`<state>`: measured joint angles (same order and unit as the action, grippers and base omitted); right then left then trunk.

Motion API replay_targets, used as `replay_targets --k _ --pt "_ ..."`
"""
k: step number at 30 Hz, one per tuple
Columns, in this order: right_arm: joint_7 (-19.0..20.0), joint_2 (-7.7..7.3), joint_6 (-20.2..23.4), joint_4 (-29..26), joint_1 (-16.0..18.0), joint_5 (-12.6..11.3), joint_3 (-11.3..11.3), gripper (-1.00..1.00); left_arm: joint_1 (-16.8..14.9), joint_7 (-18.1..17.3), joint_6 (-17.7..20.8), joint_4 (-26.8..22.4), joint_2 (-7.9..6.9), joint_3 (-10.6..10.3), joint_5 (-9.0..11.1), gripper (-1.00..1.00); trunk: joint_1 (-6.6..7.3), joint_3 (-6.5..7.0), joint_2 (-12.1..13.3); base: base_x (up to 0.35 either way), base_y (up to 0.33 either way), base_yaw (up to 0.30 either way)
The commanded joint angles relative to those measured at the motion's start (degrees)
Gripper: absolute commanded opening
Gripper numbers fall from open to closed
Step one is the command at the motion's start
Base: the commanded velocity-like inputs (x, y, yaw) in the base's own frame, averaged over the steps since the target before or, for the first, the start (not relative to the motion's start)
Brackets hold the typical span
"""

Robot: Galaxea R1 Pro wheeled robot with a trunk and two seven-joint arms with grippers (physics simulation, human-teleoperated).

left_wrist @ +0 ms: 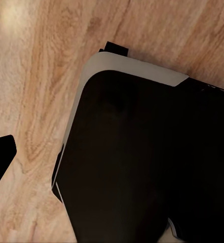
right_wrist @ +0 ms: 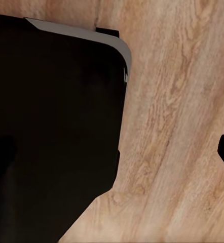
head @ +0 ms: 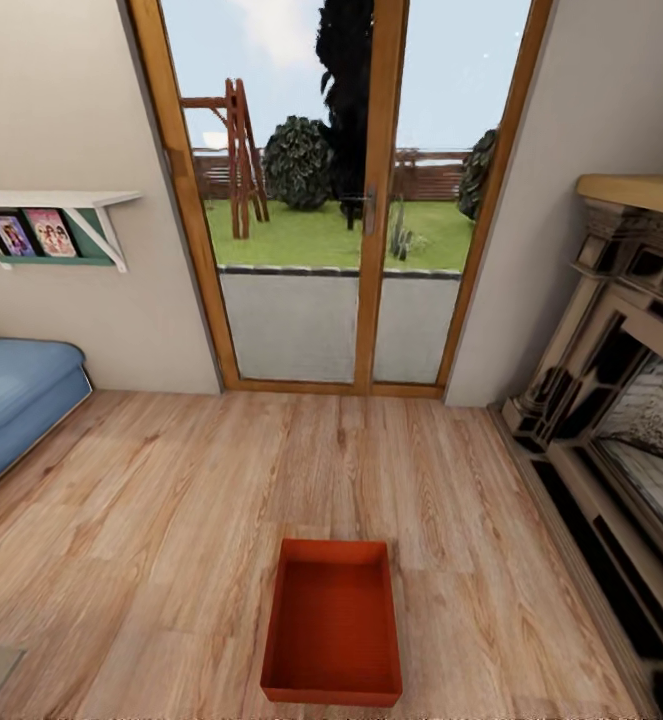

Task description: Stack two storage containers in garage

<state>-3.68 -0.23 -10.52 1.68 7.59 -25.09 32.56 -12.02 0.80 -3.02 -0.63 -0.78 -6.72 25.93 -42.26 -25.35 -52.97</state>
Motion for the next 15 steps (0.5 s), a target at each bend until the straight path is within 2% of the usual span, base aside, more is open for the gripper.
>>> replay_targets --k 1,15 --pt "0.0 0.04 -0.3 0.2 0.1 -0.4 0.5 1.0 0.0 0.1 -0.1 0.0 0.0 -0.5 0.4 1.0 0.0 -0.15 0.0 0.0 0.0 0.0" --pt "0.0 0.05 -0.3 0.2 0.1 -0.4 0.5 1.0 0.0 0.1 -0.1 0.0 0.0 -0.5 0.4 1.0 0.0 -1.43 0.0 0.0 0.0 0.0"
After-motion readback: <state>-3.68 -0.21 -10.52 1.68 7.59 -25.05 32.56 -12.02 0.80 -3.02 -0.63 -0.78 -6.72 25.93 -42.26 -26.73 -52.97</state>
